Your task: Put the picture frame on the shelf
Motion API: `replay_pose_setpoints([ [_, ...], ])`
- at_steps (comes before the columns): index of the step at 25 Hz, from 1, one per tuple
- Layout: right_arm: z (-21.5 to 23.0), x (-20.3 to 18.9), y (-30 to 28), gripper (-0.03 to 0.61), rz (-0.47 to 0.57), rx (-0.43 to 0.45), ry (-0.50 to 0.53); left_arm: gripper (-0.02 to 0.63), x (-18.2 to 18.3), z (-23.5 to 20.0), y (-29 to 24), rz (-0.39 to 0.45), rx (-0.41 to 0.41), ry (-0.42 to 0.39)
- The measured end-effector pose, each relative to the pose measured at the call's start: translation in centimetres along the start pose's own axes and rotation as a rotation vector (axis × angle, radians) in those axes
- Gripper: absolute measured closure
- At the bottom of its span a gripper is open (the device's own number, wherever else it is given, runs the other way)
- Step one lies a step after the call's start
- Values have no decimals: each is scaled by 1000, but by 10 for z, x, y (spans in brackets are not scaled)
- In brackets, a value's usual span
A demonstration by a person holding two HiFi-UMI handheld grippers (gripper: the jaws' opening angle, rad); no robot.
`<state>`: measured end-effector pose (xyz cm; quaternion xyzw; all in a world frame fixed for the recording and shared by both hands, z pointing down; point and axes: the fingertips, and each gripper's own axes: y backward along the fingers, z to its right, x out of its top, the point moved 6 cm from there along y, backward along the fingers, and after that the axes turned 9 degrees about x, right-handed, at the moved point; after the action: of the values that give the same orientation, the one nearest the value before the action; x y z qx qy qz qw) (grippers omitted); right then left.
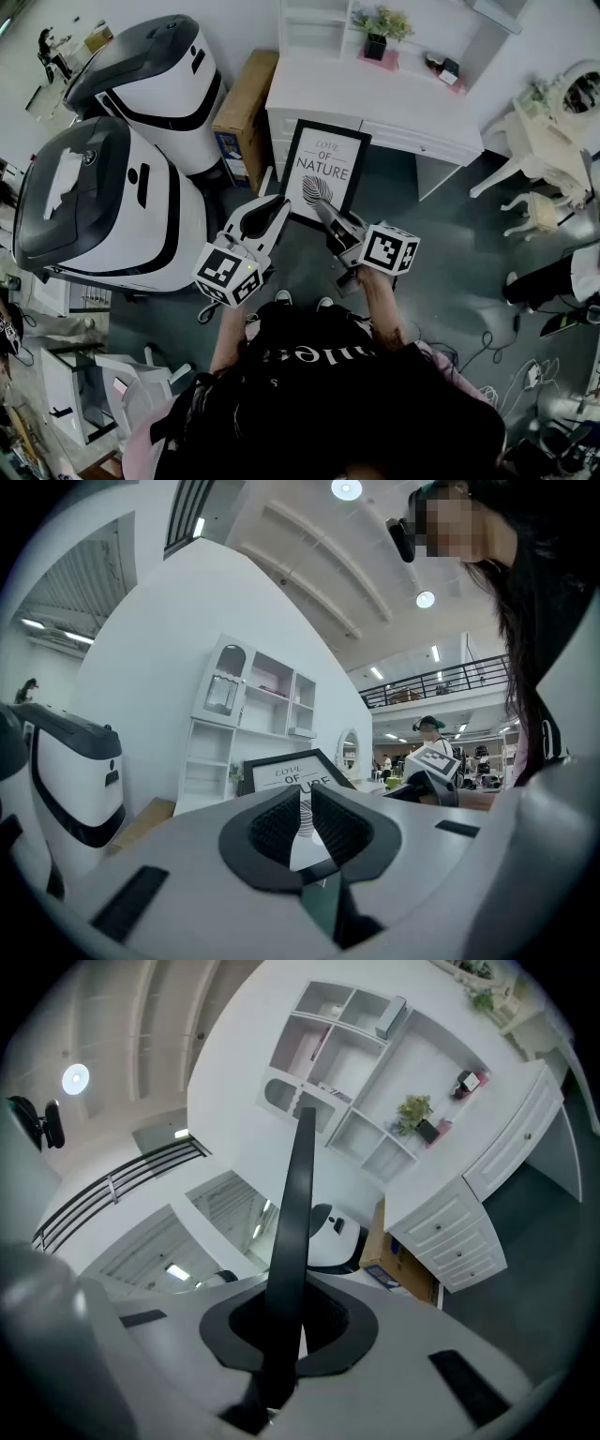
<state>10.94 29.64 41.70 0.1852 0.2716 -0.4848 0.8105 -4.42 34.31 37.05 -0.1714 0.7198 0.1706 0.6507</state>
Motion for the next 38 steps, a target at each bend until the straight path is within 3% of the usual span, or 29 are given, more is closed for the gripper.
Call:
replay_pose_setpoints([
  [8, 12, 9, 16, 523, -7, 5, -5, 565, -7, 13, -13, -22, -19, 4],
  [19, 37, 34, 53, 523, -43, 79, -42, 565, -18, 48, -44, -43, 14, 1],
  [25, 56, 43, 66, 523, -64, 65, -49, 565, -23, 64, -61, -58, 18, -3],
  [38, 86, 53, 37, 523, -76, 61, -104, 565, -29, 28, -91, -74, 18, 6],
])
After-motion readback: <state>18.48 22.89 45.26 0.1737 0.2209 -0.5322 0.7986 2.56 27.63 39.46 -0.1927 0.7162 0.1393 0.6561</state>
